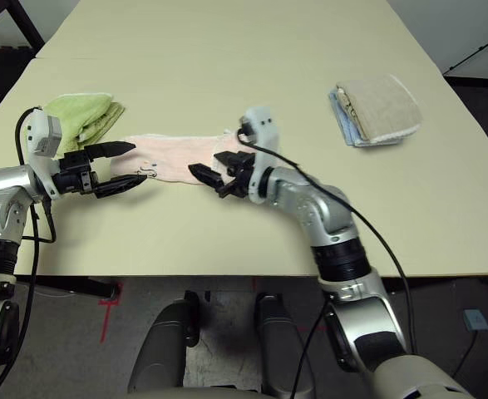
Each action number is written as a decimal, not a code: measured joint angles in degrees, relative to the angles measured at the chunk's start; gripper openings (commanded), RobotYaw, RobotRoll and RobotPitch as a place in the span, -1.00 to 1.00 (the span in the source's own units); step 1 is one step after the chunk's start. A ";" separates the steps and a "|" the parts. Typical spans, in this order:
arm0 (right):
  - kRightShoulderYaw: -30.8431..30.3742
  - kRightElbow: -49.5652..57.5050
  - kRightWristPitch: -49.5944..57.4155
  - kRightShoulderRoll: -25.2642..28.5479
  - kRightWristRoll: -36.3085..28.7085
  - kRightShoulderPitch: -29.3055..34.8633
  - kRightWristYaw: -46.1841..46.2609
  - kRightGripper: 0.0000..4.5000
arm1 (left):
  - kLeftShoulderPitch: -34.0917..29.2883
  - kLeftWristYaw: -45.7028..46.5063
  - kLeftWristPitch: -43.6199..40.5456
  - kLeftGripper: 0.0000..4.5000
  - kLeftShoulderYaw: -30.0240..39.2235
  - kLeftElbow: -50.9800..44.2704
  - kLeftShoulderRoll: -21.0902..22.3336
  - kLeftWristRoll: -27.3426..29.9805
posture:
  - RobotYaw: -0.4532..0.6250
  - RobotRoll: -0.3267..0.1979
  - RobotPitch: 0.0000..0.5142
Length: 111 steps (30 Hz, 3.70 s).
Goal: Fold the towel and set it aside.
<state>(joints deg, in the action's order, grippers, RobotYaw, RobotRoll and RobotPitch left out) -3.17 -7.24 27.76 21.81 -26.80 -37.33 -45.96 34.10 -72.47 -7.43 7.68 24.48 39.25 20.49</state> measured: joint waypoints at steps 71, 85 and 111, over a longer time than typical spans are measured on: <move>7.77 -38.46 -36.95 13.75 7.99 -5.82 -36.14 0.98 | 6.87 56.71 -84.14 1.00 36.82 -16.82 -14.05 16.46 | -0.03 0.25 -0.18; 7.77 -38.38 -37.11 13.82 8.55 -5.83 -36.41 0.98 | 10.83 56.87 -83.68 1.00 35.91 -11.86 -17.63 16.34 | -0.06 0.25 -0.25; 7.70 -37.52 -37.42 13.78 10.02 -5.46 -37.27 1.00 | 10.31 62.20 -73.84 0.46 35.37 -7.86 -16.86 16.60 | -0.05 0.25 -0.25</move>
<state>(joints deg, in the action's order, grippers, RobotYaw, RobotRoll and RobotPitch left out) 4.53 -44.76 -9.66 35.59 -16.77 -42.79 -83.23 44.41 -10.27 -81.27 43.05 16.62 22.39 37.09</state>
